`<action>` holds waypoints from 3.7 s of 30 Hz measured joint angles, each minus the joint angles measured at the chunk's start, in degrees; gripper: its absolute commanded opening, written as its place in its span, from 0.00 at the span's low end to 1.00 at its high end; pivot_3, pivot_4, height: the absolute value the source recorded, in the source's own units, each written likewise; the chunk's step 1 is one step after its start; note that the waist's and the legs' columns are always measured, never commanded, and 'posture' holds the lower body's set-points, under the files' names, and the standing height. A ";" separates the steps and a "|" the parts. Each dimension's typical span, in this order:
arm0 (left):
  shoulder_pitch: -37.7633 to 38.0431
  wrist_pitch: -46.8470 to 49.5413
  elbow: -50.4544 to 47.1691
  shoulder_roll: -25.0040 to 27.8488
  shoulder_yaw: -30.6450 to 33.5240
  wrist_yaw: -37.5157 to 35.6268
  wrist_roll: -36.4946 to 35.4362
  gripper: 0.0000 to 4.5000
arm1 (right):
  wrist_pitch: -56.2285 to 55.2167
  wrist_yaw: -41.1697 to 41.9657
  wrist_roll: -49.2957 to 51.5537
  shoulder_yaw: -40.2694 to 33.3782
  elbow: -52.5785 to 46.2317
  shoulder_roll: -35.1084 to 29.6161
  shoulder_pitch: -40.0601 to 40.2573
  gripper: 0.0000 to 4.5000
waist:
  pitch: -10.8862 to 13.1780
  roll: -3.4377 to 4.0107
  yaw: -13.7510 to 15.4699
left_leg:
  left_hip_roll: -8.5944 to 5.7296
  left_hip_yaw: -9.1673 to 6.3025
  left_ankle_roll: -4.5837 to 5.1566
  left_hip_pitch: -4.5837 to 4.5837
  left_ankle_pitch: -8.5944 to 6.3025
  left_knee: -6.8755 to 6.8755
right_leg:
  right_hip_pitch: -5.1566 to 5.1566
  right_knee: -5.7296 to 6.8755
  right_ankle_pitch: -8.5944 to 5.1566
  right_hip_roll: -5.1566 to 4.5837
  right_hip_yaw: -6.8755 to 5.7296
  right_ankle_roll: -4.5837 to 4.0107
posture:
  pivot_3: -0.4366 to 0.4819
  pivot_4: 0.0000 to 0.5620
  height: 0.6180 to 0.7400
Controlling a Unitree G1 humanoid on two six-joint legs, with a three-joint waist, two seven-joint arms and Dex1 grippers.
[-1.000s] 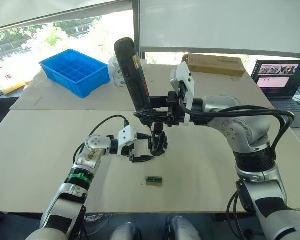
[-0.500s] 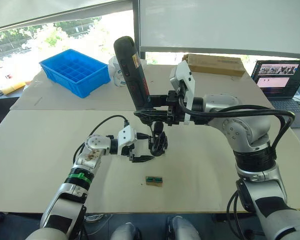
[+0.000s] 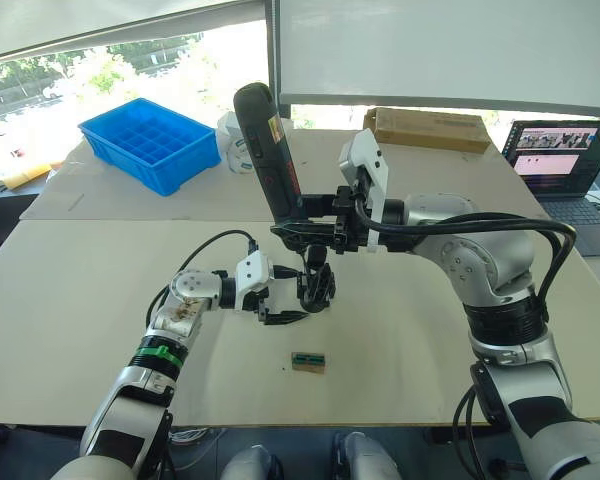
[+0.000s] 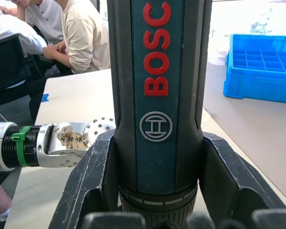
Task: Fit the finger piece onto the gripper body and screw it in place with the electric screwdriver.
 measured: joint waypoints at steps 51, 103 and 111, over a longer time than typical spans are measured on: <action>-0.08 0.05 -0.14 0.00 0.00 0.15 -0.02 1.00 | 0.18 -0.35 1.06 -0.42 -1.91 -0.59 -0.49 0.43 | 0.00 0.00 0.00 | 0.00 0.00 0.00 0.00 0.00 0.00 | 0.00 0.00 0.00 0.00 0.00 0.00 | 0.48 0.27 0.98; -0.26 -1.01 1.07 0.00 0.00 0.22 0.29 1.00 | 0.20 -0.46 0.25 -0.07 -2.04 0.35 -0.29 0.43 | 0.00 0.00 0.00 | 0.00 0.00 0.00 0.00 0.00 0.00 | 0.00 0.00 0.00 0.00 0.00 0.00 | 0.48 0.27 0.98; -0.26 -1.01 1.07 -0.01 0.01 0.17 0.51 1.00 | 0.20 -0.28 0.21 -0.07 -2.12 0.25 -0.20 0.43 | 0.00 0.00 0.00 | 0.00 0.00 0.00 0.00 0.00 0.00 | 0.00 0.00 0.00 0.01 0.00 0.00 | 0.48 0.27 0.98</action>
